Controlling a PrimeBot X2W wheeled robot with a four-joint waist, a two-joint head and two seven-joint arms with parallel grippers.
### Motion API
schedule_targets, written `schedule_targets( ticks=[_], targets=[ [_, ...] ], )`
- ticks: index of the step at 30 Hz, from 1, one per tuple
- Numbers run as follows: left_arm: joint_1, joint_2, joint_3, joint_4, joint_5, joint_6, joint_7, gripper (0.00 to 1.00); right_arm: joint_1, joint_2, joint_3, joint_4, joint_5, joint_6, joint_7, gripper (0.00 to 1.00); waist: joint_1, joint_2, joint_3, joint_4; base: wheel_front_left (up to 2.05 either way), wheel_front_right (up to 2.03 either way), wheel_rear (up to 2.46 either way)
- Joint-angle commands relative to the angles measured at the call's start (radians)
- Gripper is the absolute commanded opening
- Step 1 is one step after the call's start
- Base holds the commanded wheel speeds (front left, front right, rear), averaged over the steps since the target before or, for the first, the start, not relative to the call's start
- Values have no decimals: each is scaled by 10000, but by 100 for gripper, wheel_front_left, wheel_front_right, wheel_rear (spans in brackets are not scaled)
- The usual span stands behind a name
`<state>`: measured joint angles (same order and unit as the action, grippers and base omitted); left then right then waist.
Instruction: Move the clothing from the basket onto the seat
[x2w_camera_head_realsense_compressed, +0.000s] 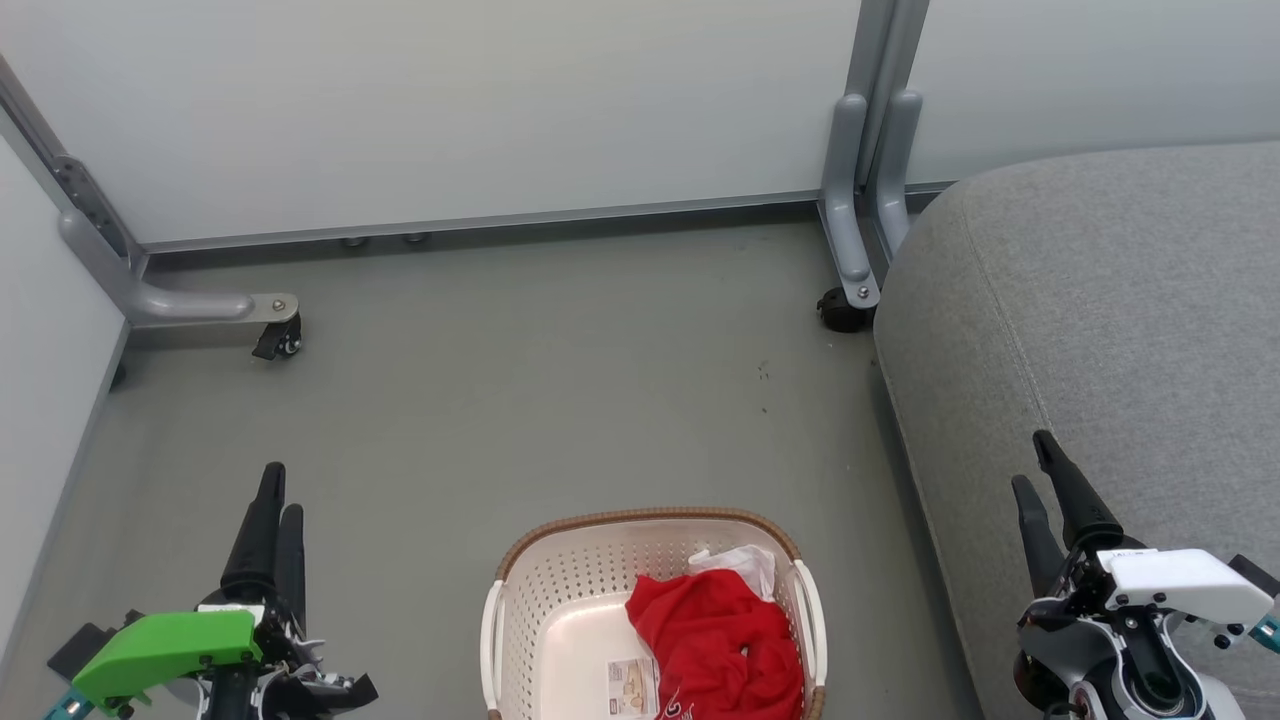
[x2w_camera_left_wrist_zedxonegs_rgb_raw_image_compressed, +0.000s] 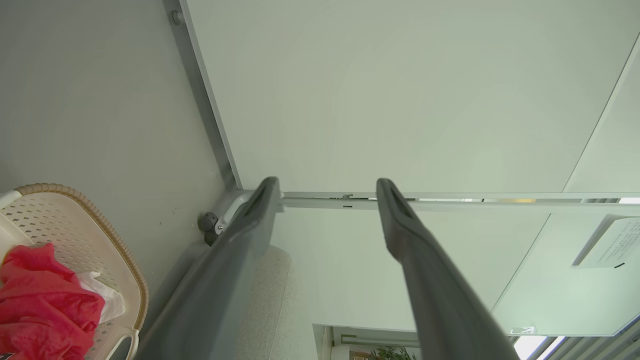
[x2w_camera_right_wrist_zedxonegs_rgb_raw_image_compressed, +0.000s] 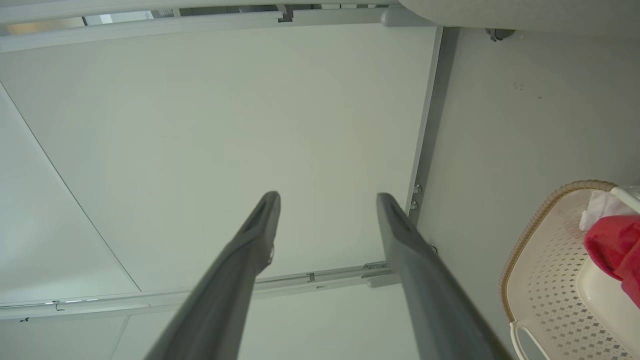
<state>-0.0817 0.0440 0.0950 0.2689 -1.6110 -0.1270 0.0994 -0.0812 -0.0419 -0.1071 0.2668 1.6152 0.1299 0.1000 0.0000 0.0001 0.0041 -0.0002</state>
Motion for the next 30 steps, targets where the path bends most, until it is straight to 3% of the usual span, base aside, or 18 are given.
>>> schedule_targets(
  ticks=[1,12,30],
  targets=[
    [-261,36,-100,-219,59,-9,-112,100,-178,-50,83,-236,-121,4,-137,100,0,-1,6,0,0,0,0],
    [-427,216,-629,-698,917,-14,-678,100,-247,-280,490,-637,-1607,5,-687,100,0,-1,35,-11,0,0,0],
    [-159,310,-1034,-1275,4477,-22,-1408,100,-54,-412,1067,-1319,-5639,7,-1419,100,0,-1,22,-13,0,0,0]
  ],
)
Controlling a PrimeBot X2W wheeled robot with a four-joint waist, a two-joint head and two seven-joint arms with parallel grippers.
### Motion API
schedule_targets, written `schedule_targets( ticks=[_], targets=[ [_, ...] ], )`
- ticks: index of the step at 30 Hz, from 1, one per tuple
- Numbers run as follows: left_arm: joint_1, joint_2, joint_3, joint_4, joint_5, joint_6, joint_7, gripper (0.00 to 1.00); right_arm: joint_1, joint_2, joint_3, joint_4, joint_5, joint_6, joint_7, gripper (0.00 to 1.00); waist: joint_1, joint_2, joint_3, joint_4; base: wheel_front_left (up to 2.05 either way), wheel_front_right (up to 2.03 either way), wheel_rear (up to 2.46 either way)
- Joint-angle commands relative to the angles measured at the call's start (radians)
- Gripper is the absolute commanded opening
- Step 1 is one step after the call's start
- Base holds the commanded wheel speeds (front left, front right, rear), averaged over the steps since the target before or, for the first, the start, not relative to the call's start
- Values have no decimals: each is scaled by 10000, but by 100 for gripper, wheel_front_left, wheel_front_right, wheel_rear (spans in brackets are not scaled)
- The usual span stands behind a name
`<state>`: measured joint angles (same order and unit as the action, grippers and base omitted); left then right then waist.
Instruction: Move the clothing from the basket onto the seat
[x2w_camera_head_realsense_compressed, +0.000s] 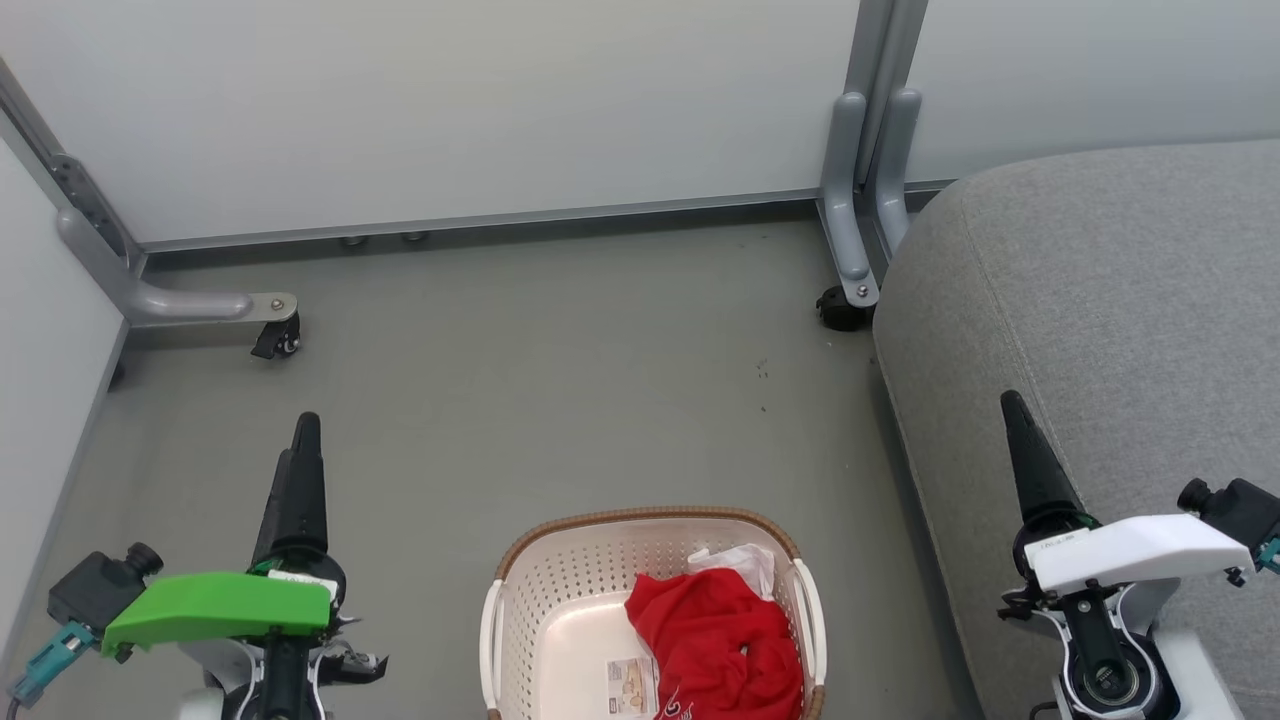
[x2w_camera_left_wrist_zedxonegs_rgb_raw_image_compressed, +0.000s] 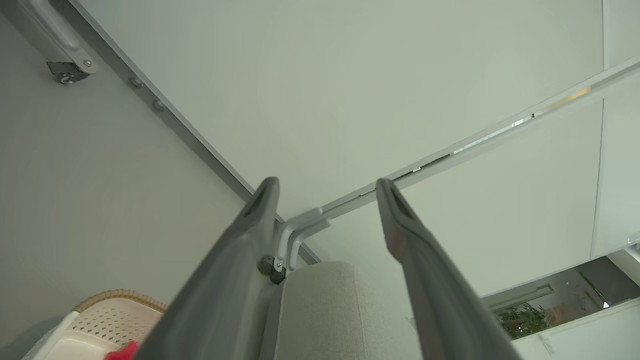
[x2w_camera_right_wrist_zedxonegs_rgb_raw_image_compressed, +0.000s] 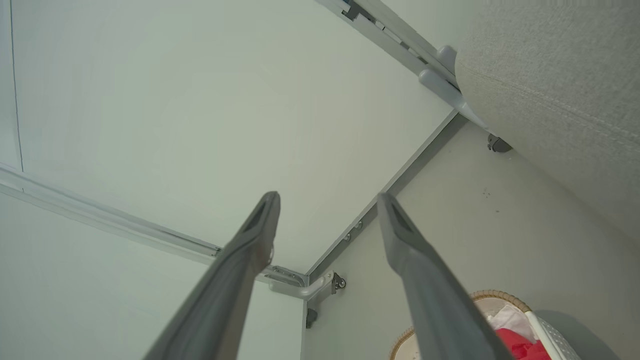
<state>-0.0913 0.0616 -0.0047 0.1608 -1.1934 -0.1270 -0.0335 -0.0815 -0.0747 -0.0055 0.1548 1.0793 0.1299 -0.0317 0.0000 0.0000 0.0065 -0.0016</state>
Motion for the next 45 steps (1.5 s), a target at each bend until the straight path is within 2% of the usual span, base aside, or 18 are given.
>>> schedule_targets(
  ticks=[1,16,36,45],
  targets=[
    [-46,149,-59,-197,494,-23,-108,100,-39,-99,71,-217,-443,7,-128,100,0,0,-2,0,0,0,0],
    [92,177,-307,-170,3287,-30,-614,100,64,-195,387,-77,-2868,7,-637,100,0,0,12,10,0,0,0],
    [268,122,-317,475,6280,11,-1180,100,55,-134,562,348,-5575,8,-1097,100,0,0,30,-10,0,0,0],
    [237,67,-318,801,7305,8,-1406,100,80,-69,619,381,-6576,9,-1136,100,0,0,60,-33,0,0,0]
  ],
)
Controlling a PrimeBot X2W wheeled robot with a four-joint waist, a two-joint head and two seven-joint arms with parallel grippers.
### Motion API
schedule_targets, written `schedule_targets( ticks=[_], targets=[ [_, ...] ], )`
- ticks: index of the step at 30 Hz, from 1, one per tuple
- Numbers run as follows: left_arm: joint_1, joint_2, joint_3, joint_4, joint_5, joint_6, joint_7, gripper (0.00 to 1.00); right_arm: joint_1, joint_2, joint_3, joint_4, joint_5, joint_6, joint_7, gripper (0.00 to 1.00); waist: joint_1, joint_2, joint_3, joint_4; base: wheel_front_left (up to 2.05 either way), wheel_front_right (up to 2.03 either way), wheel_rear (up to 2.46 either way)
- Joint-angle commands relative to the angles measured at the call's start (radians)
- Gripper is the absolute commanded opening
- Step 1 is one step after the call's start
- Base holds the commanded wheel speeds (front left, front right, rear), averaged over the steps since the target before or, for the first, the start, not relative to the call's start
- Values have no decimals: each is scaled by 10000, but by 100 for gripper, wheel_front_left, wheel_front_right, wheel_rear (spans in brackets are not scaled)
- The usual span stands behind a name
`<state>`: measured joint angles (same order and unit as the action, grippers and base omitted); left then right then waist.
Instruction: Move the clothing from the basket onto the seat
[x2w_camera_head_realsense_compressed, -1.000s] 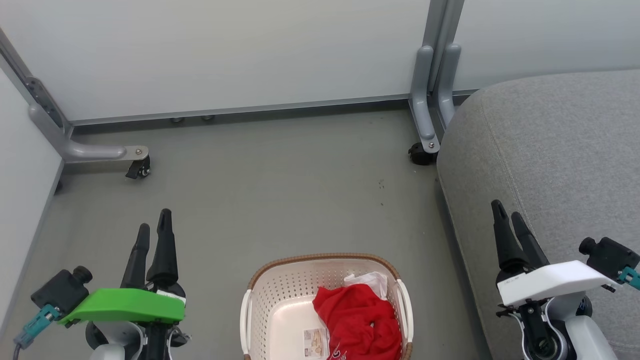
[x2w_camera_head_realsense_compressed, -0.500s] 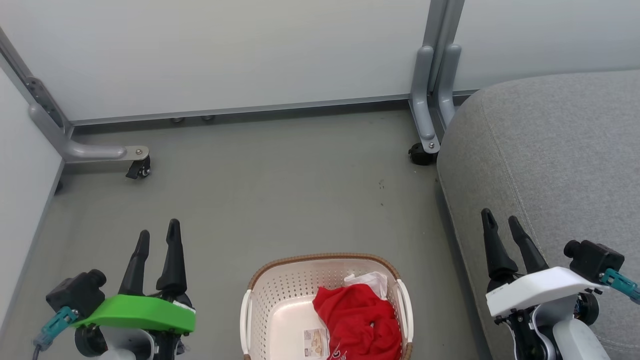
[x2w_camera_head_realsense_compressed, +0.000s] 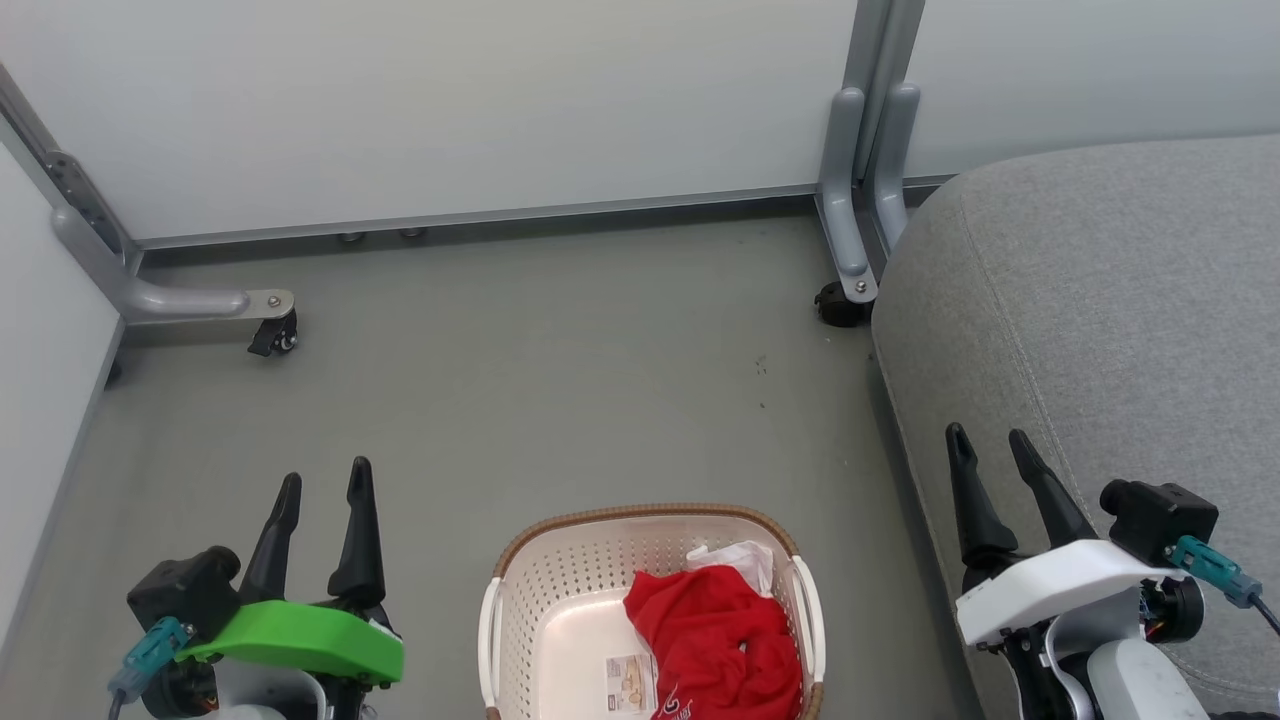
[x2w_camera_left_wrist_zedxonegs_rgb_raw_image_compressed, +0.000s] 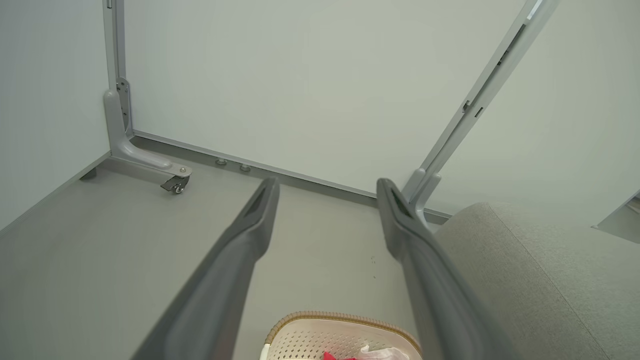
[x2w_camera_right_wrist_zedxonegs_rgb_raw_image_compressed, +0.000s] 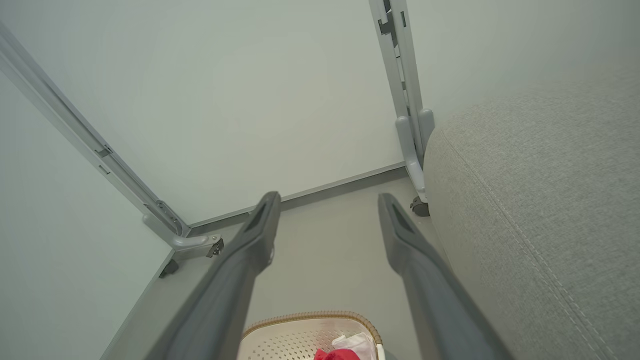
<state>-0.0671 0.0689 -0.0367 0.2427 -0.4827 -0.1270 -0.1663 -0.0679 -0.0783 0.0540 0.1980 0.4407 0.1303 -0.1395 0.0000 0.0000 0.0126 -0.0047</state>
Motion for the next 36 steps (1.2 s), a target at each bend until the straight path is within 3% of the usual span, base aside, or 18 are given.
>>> schedule_targets(
  ticks=[1,36],
  targets=[
    [-9,-9,1,1,302,7,-96,100,-48,-22,34,-57,-287,5,-66,100,0,0,0,-5,0,0,0],
    [27,-120,0,734,3102,-24,-829,100,181,180,127,-156,-3030,5,-248,100,0,0,69,-20,0,0,0]
  ],
)
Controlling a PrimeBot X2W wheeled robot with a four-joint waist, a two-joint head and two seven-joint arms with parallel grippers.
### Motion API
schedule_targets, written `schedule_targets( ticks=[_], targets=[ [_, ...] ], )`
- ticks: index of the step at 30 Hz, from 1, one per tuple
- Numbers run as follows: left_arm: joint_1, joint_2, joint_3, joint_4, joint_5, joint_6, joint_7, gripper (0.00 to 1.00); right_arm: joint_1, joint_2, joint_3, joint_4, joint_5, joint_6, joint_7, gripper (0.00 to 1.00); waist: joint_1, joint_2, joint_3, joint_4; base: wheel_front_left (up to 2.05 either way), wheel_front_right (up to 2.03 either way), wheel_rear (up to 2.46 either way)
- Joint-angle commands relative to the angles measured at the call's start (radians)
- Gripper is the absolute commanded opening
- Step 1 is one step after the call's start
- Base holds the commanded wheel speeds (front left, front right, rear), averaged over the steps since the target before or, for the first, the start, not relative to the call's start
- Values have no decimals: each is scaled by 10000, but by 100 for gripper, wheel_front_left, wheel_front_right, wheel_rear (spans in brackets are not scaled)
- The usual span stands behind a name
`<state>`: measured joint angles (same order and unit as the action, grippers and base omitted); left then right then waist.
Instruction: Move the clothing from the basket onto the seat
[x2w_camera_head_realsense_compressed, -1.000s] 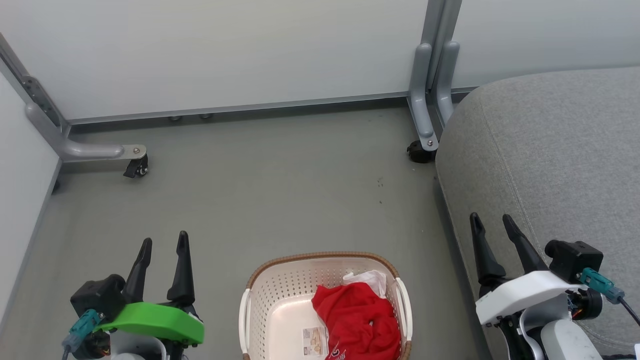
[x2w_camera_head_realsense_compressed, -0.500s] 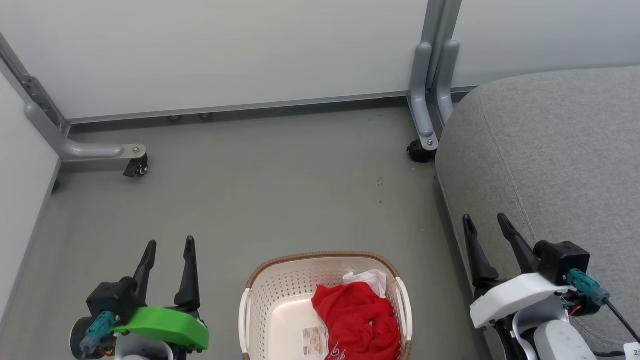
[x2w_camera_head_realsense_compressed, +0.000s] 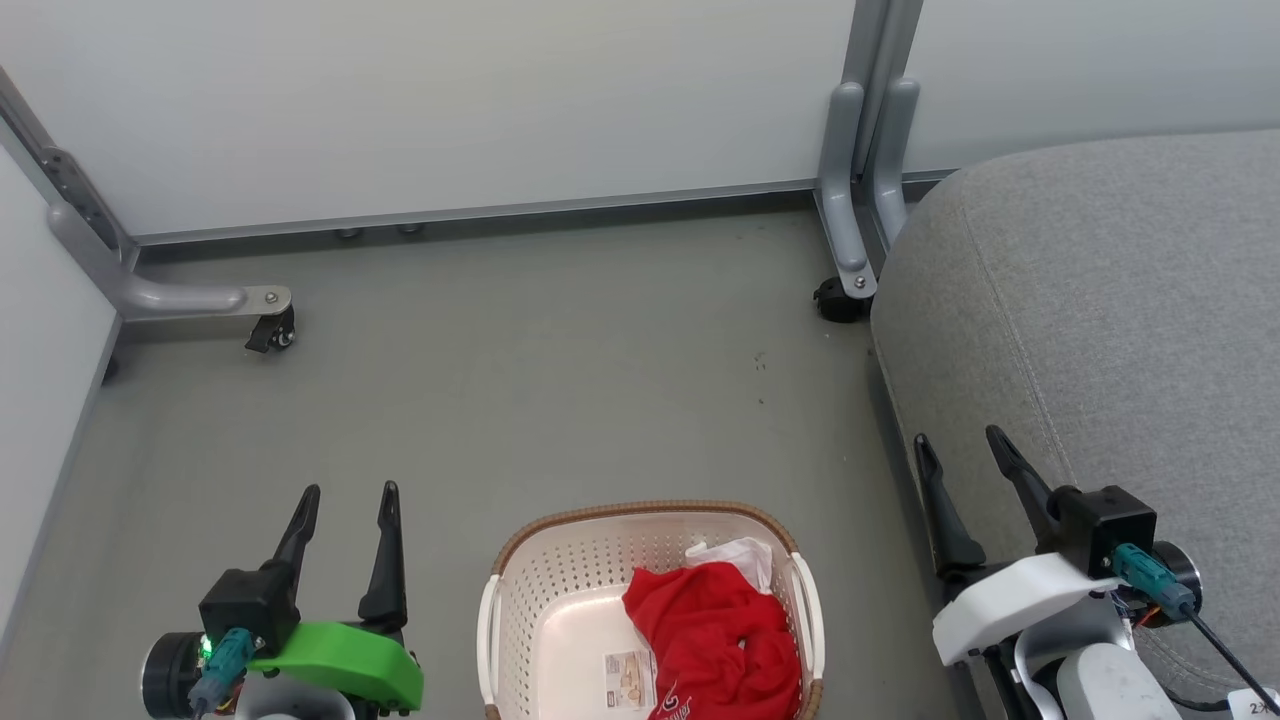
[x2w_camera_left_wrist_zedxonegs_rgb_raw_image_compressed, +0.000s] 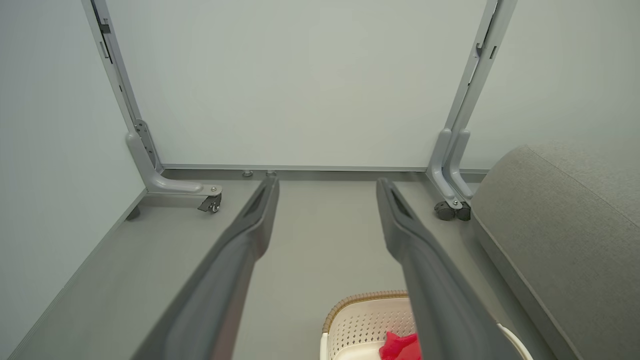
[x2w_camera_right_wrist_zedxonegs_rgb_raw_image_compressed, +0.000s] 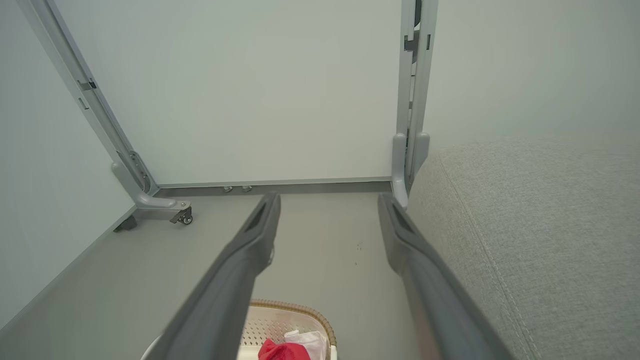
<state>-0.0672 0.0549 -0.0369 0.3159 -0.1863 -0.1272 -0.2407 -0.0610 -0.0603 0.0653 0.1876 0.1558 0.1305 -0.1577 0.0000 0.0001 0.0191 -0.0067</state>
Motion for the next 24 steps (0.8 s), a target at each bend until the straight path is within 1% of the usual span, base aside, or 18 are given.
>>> schedule_targets(
  ticks=[1,11,24],
  targets=[
    [28,16,20,27,186,-23,-89,100,116,3,19,-56,-246,4,-70,100,0,-1,7,0,0,0,0],
    [33,-8,84,194,773,-18,-283,100,164,30,38,-72,-803,2,-198,100,0,-1,36,34,0,0,0],
    [-52,-32,219,247,668,-8,-253,100,38,50,-23,-50,-576,2,-185,100,0,-1,140,64,0,0,0]
  ],
)
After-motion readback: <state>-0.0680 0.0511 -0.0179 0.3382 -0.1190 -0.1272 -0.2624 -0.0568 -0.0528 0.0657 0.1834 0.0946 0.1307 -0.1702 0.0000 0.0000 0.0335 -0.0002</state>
